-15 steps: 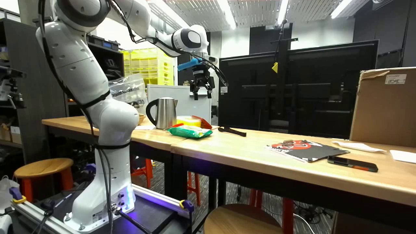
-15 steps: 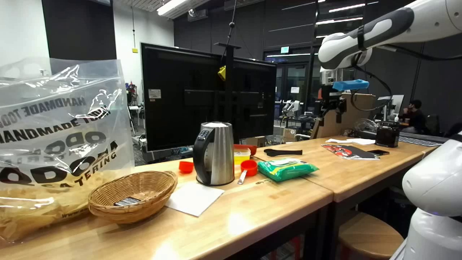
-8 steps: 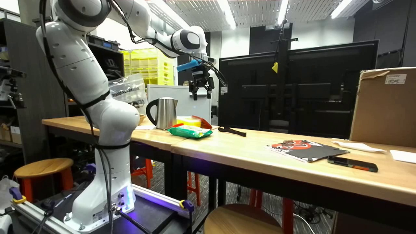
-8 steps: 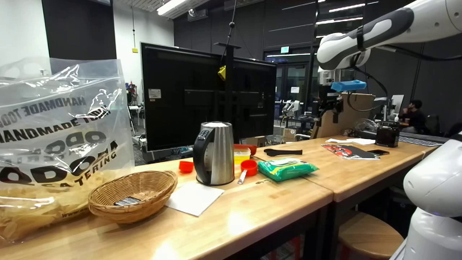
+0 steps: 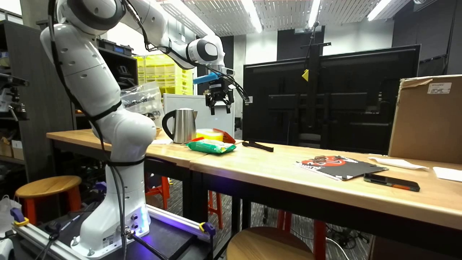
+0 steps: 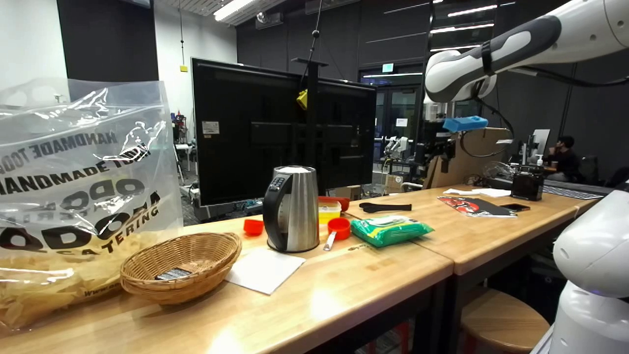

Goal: Open the disinfecting wipes pack

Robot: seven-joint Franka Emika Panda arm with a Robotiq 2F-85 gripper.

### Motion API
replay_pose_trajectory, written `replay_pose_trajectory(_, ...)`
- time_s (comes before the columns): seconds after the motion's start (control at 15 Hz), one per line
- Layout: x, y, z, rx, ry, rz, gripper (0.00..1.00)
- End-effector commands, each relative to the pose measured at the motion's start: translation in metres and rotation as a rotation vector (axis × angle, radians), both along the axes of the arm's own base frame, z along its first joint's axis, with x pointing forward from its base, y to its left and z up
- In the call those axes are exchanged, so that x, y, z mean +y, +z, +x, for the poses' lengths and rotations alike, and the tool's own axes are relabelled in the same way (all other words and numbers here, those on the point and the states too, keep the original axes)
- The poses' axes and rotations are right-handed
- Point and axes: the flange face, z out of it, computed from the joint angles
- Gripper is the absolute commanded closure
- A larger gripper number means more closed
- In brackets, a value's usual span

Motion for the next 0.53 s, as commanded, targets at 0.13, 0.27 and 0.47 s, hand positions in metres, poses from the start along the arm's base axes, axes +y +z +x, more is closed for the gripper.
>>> replay_pose_trajectory(0.13,0.047,0.001,0.024,-0.120,0.012,0.017,0.00)
replay_pose_trajectory(0.27,0.076,0.003,0.044,-0.204,-0.044,0.044,0.00)
replay_pose_trajectory(0.47,0.117,0.001,0.070,-0.312,-0.191,0.099,0.00)
